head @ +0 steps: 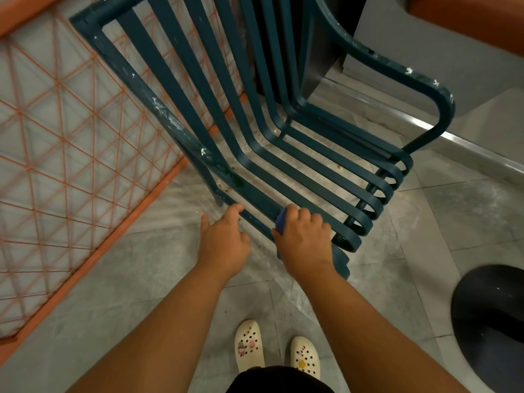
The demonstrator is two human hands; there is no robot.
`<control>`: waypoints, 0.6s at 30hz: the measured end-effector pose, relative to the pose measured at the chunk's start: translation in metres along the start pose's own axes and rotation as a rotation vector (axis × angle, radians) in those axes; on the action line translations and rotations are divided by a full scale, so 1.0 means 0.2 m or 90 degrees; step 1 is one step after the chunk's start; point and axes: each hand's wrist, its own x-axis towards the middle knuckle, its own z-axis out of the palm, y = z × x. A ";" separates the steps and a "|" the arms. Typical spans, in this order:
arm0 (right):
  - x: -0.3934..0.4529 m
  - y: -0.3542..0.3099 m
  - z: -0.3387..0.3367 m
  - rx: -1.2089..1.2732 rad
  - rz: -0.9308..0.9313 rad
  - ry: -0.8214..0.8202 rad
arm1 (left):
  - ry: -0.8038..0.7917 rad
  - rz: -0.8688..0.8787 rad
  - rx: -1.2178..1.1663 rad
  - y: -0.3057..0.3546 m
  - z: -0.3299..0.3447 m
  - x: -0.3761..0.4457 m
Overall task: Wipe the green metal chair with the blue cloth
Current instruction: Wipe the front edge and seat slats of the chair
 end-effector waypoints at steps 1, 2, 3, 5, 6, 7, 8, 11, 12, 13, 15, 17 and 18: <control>0.05 -0.05 0.00 -0.014 -0.010 0.000 | 0.002 0.001 0.006 0.00 -0.01 0.00; 0.09 -0.10 0.00 -0.025 -0.021 -0.002 | 0.005 0.004 0.010 0.00 -0.01 0.01; 0.14 -0.14 0.01 -0.029 -0.030 -0.005 | 0.008 0.006 0.012 0.00 -0.02 0.01; 0.23 -0.20 0.01 -0.009 -0.048 -0.026 | 0.011 0.008 0.009 -0.01 -0.03 0.03; 0.26 -0.21 0.01 0.006 -0.057 -0.040 | 0.012 0.010 0.006 -0.01 -0.04 0.04; 0.29 -0.21 0.01 0.018 -0.067 -0.050 | 0.014 0.011 0.000 -0.01 -0.04 0.05; 0.30 -0.20 0.01 0.027 -0.077 -0.051 | 0.016 0.012 -0.010 -0.02 -0.05 0.06; 0.30 -0.17 0.03 0.034 -0.093 -0.023 | 0.022 0.032 -0.035 -0.03 -0.07 0.10; 0.29 -0.16 0.03 0.036 -0.096 -0.016 | 0.027 0.042 -0.041 -0.03 -0.08 0.11; 0.29 -0.16 0.04 0.039 -0.097 -0.014 | 0.029 0.049 -0.043 -0.03 -0.09 0.13; 0.29 -0.16 0.04 0.051 -0.092 -0.015 | 0.014 0.053 -0.037 -0.04 -0.11 0.15; 0.28 -0.16 0.04 0.052 -0.087 -0.013 | -0.007 0.056 -0.031 -0.05 -0.12 0.17; 0.28 -0.15 0.03 0.048 -0.085 -0.017 | -0.014 0.064 -0.025 -0.06 -0.13 0.18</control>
